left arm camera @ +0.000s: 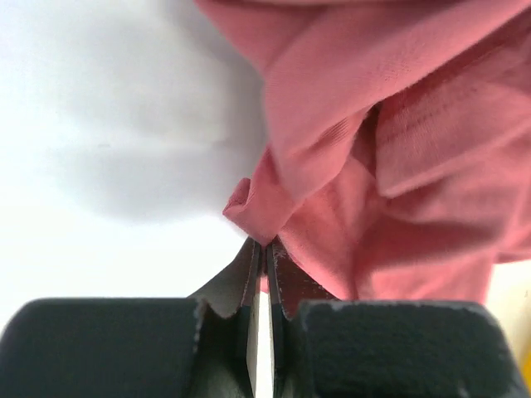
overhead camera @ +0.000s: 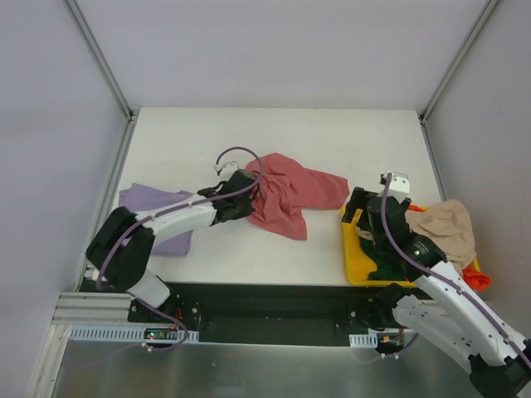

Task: Fold and stack the t-shirts
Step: Flatten out the tshirt

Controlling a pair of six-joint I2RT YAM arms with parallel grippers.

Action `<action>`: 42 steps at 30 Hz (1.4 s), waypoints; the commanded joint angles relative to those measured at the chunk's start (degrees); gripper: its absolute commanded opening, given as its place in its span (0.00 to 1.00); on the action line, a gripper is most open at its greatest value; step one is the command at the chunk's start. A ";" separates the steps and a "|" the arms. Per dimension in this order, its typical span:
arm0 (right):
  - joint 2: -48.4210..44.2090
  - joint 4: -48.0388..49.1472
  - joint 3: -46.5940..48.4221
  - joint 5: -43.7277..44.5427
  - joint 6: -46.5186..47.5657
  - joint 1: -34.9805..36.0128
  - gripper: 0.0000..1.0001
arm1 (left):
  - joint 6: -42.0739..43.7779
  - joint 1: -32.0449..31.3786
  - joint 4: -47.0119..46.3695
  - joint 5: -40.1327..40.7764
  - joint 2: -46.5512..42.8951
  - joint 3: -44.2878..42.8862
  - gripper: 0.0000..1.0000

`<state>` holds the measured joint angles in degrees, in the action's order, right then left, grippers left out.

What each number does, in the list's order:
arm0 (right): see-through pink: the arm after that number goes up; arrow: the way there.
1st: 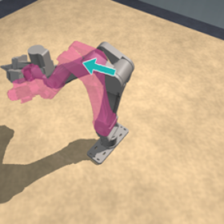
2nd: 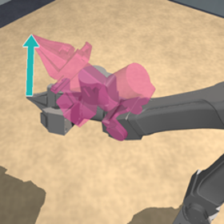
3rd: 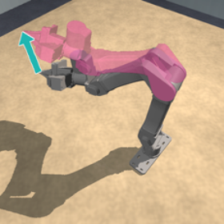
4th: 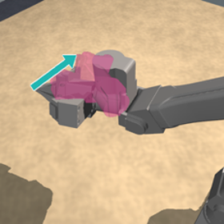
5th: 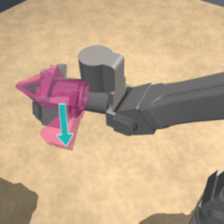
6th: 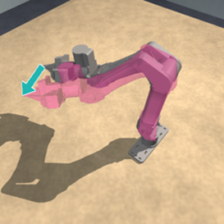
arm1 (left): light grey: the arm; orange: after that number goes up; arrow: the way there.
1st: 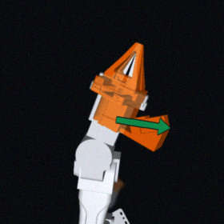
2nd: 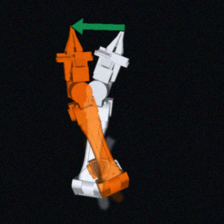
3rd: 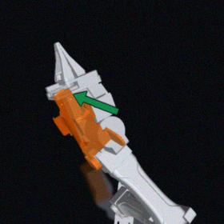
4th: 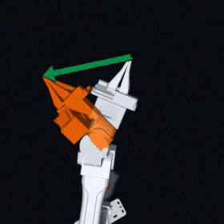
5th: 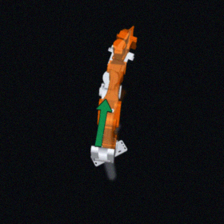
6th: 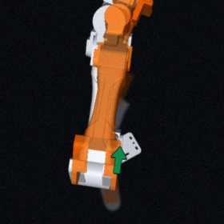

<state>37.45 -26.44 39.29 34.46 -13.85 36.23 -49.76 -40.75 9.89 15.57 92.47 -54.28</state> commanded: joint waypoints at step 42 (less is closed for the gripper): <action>72.67 -1.78 36.47 -22.16 26.07 2.62 0.68 | 6.78 12.45 15.07 20.46 -40.08 16.31 0.00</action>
<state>107.85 -27.03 72.53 8.86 12.29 39.44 -44.03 -28.77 24.77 33.58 52.16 -38.46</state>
